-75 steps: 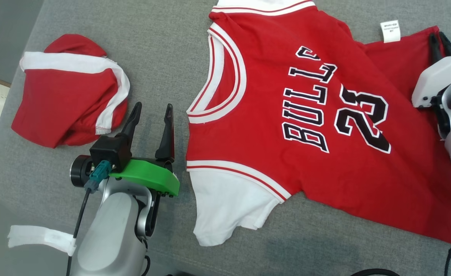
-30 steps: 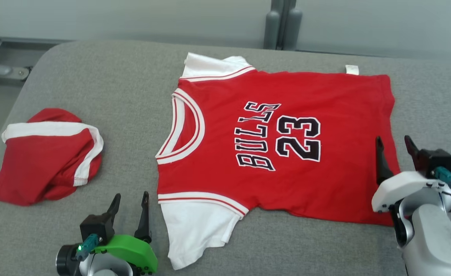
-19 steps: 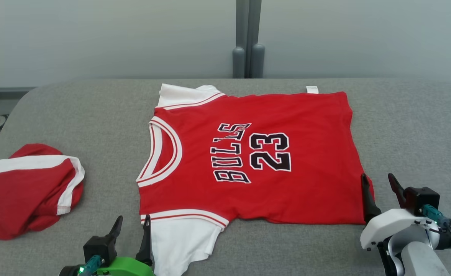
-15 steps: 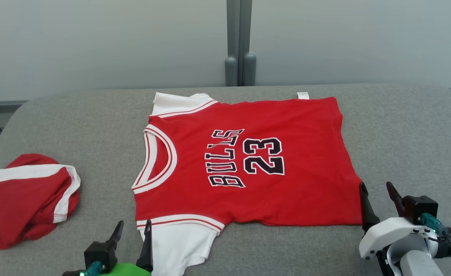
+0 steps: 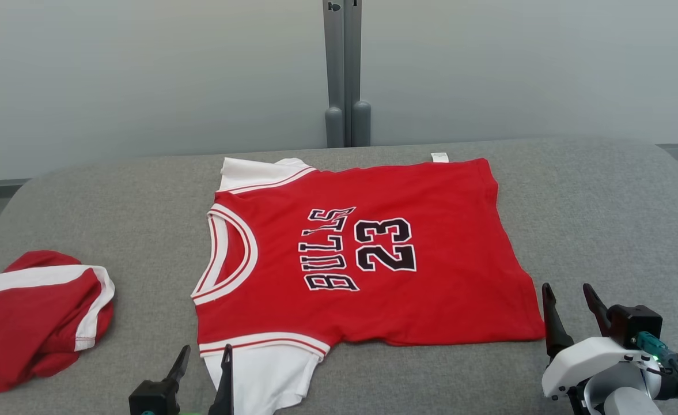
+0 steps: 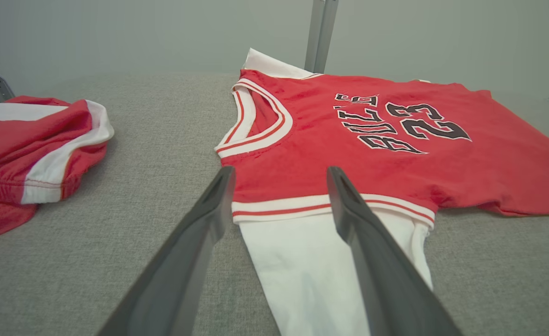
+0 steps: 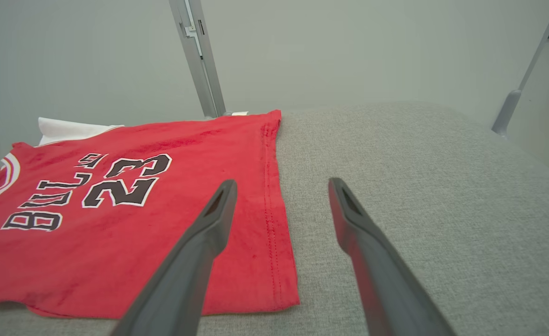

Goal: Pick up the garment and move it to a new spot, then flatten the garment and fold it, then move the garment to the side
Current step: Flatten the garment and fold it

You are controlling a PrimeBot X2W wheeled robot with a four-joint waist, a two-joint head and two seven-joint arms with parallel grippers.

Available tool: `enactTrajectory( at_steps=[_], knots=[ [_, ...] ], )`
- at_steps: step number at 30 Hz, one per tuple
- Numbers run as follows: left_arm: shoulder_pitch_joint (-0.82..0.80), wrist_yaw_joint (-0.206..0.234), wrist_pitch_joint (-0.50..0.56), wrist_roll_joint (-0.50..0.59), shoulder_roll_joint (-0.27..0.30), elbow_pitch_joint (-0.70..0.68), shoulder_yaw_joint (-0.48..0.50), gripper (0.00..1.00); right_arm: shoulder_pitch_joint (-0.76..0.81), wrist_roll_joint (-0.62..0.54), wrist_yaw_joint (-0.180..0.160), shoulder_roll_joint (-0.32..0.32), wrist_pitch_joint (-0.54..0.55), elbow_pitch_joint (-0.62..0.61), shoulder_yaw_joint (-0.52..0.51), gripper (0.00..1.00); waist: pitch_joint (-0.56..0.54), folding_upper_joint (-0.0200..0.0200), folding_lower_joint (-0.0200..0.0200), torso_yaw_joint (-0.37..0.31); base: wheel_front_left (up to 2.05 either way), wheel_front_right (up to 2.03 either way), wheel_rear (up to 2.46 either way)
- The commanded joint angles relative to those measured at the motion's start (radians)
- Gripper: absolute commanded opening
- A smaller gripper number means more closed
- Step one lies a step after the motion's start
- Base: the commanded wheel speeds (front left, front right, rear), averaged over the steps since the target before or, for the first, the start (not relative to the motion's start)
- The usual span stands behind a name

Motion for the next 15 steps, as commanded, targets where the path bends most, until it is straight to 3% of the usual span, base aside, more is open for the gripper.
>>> enactTrajectory(
  at_steps=[1, 15],
  knots=[
    [0.012, -0.005, 0.0, -0.001, 0.003, -0.006, -0.002, 1.0, 0.009, -0.008, -0.001, 0.0, -0.003, -0.003, -0.002, 1.0, 0.003, -0.0001, 0.0001, 0.002, 0.0, 0.0, 0.0],
    [-0.001, -0.036, 0.0, -0.13, 0.003, 0.14, -0.074, 1.0, -0.001, 0.0, -0.001, 0.0, -0.003, 0.033, -0.026, 1.0, 0.056, -0.0001, 0.0001, 0.018, 0.0, 0.0, 0.0]
  ],
)
